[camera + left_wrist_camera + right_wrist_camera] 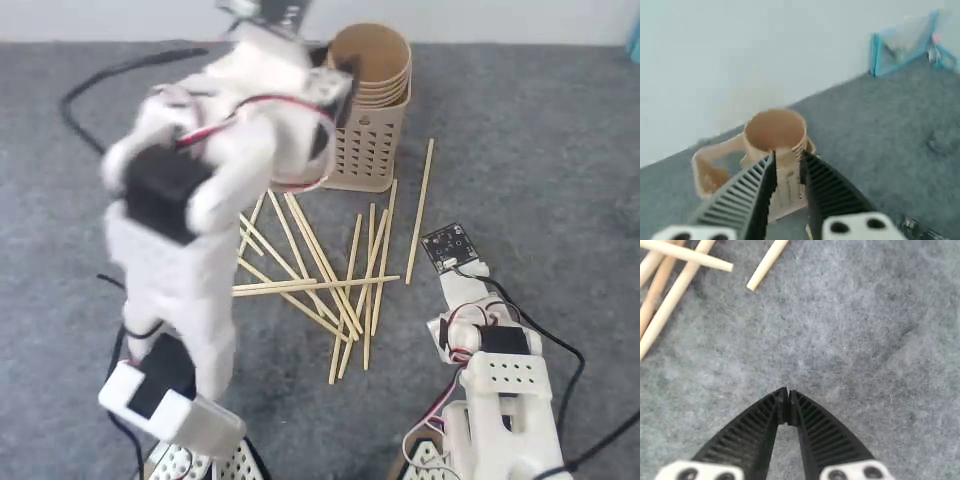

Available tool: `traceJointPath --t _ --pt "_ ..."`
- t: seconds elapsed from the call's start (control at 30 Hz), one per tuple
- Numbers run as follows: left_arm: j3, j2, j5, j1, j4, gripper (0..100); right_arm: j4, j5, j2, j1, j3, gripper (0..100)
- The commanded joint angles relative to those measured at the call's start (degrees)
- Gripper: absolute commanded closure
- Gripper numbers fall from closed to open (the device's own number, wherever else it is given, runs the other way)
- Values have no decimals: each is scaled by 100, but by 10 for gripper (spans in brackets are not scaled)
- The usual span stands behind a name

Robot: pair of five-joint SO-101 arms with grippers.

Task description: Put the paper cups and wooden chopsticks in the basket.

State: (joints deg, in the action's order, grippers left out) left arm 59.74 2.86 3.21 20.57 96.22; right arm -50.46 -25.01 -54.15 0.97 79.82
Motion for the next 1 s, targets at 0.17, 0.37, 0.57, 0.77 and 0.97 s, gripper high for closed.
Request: traceJointPath --t 0.17,0.37,0.57,0.77,0.97 --pt "-875 -818 -9 -2004 457 987 66 -62 -163 -4 -62 991" --pt "-4154 -2321 9 -3086 193 987 66 -26 -163 13 -35 991" --pt "-7952 -3921 -18 -3622 -1952 987 57 -18 -163 -13 -35 991" --pt "-11090 -5037 -176 -4396 -3947 985 -92 440 -101 -127 -281 991" --pt "-12804 -4897 -712 -4563 -5415 985 -338 510 -84 -295 -958 991"
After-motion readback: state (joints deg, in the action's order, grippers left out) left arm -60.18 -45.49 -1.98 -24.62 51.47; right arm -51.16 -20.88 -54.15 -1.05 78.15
